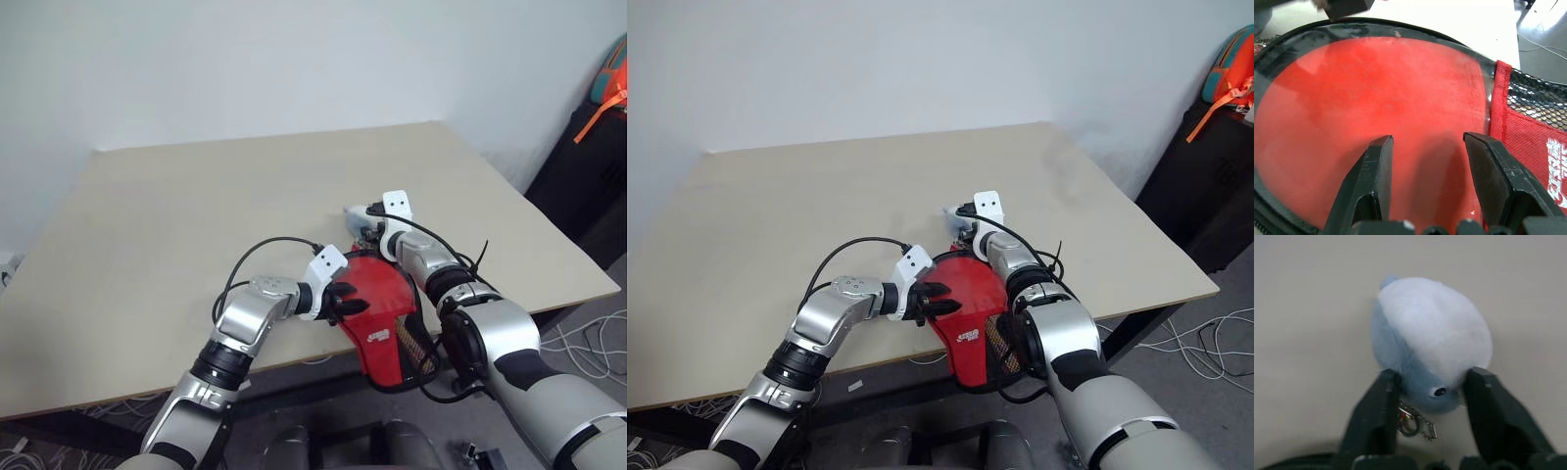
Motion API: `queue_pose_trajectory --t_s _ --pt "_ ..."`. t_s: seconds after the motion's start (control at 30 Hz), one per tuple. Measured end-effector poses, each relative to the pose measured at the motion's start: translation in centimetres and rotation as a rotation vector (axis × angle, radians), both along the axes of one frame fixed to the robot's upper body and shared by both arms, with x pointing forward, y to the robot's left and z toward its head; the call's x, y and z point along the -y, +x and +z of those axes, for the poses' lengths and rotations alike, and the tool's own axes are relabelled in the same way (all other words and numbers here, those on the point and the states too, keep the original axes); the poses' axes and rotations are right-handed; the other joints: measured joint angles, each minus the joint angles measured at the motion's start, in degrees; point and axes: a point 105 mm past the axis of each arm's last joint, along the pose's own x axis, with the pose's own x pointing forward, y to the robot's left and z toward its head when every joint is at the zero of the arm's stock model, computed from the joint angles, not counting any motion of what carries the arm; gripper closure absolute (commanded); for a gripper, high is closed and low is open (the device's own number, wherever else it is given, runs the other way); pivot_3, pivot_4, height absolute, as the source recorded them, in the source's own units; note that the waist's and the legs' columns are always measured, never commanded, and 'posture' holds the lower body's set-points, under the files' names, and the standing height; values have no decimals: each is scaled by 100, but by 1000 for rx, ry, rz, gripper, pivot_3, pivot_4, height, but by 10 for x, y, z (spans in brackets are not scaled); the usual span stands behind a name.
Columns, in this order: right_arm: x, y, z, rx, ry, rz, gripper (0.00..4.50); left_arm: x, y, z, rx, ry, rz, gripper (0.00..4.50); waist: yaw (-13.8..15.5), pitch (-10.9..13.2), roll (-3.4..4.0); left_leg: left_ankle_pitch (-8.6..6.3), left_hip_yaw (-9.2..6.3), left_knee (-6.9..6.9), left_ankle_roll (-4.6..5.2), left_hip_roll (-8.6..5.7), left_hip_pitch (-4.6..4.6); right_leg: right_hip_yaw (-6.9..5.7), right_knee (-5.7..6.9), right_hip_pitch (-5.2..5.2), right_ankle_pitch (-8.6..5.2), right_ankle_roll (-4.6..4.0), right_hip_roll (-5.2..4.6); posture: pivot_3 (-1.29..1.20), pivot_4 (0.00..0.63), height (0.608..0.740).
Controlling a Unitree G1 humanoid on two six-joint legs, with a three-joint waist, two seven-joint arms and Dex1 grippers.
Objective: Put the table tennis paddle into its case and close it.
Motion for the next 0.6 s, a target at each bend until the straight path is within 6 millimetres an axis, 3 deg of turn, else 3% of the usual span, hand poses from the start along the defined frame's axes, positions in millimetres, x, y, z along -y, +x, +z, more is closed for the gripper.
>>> queue_pose_trajectory --t_s 0.1,0.3,0.6 --pt "3 1 0 0 8 -25 4313 1 1 -1 8 13 7 2125 2 0 0 0 0 0 -1 -1 0 0 0 1 0 0 0 0 0 724" --pt "6 2 0 0 3 -48 4313 3 5 -1 19 37 10 2125 5 -1 1 2 1 0 -3 -3 0 -2 0 4 0 0 -1 0 0 724" --pt "34 5 3 9 7 -92 4313 15 18 -5 73 101 20 2125 12 -7 6 2 0 2 -4 -6 17 -16 -8 33 0 1 -4 0 0 724"
